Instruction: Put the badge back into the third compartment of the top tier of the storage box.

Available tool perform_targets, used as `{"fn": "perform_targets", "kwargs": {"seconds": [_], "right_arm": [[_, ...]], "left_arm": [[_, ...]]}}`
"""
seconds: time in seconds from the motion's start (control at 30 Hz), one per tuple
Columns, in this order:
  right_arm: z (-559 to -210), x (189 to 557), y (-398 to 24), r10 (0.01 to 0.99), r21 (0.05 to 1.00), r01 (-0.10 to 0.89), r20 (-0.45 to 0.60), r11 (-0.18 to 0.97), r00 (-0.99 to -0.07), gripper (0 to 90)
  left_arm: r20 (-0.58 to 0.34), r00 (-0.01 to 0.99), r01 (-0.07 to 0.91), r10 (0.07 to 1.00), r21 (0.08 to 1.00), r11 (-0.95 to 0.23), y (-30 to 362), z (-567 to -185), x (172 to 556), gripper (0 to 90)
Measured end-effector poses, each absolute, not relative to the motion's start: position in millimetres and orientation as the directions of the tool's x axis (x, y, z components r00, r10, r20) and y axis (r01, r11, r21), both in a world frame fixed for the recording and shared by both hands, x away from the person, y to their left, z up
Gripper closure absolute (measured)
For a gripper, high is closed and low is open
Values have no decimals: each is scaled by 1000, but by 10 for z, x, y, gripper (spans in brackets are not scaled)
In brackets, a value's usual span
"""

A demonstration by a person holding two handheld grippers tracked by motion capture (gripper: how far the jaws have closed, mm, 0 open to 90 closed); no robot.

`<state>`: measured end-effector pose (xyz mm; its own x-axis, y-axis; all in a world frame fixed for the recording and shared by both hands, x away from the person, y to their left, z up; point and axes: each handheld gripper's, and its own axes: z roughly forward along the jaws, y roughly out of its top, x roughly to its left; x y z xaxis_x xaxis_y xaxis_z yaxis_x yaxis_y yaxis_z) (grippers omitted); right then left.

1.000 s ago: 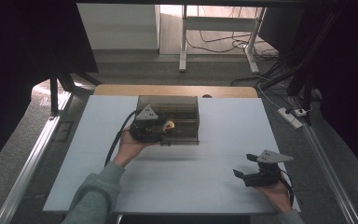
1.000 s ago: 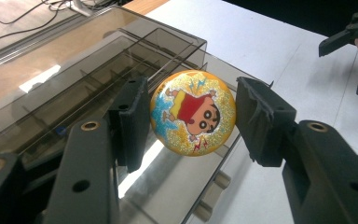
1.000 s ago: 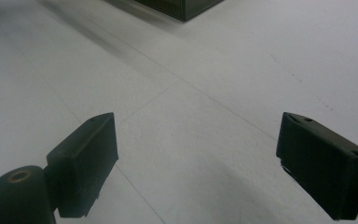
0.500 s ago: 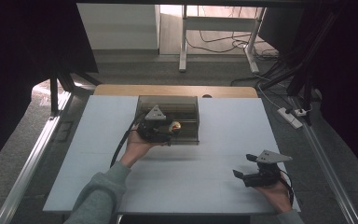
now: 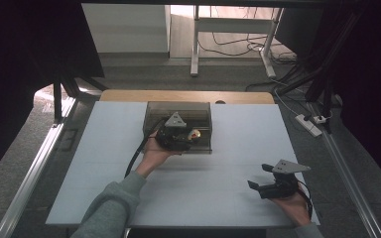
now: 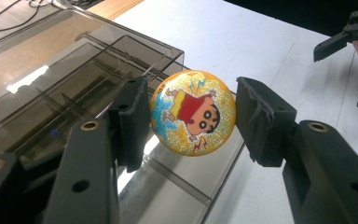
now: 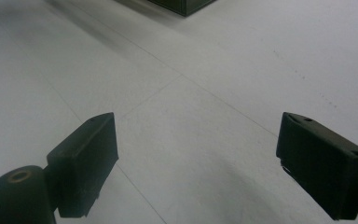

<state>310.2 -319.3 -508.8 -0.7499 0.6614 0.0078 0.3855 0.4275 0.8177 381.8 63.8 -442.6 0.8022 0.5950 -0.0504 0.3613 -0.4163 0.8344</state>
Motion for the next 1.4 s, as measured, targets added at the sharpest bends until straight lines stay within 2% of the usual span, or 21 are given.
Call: {"fn": "perform_targets", "kwargs": {"seconds": [0.6, 0.67, 0.73, 0.77, 1.4], "right_arm": [[-5087, 3099, -3194, 661, 821, 382, 6, 425, -750, 122], [-5089, 3100, -3193, 661, 820, 382, 7, 425, -750, 122], [-5089, 3100, -3193, 661, 820, 383, 7, 427, -751, 122], [-5089, 3100, -3193, 661, 819, 383, 7, 427, -751, 122], [-5090, 3098, -3195, 660, 818, 383, 7, 428, -751, 122]], "left_arm": [[-47, 814, 354, 579, 830, -431, 533, -4469, 3833, 465], [-58, 818, 359, 573, 829, -429, 533, -4471, 3837, 441], [-53, 814, 364, 578, 822, -437, 526, -4471, 3836, 358], [-52, 813, 365, 580, 822, -438, 527, -4470, 3833, 347], [-52, 804, 371, 592, 822, -432, 689, -4384, 3732, 308]]}}
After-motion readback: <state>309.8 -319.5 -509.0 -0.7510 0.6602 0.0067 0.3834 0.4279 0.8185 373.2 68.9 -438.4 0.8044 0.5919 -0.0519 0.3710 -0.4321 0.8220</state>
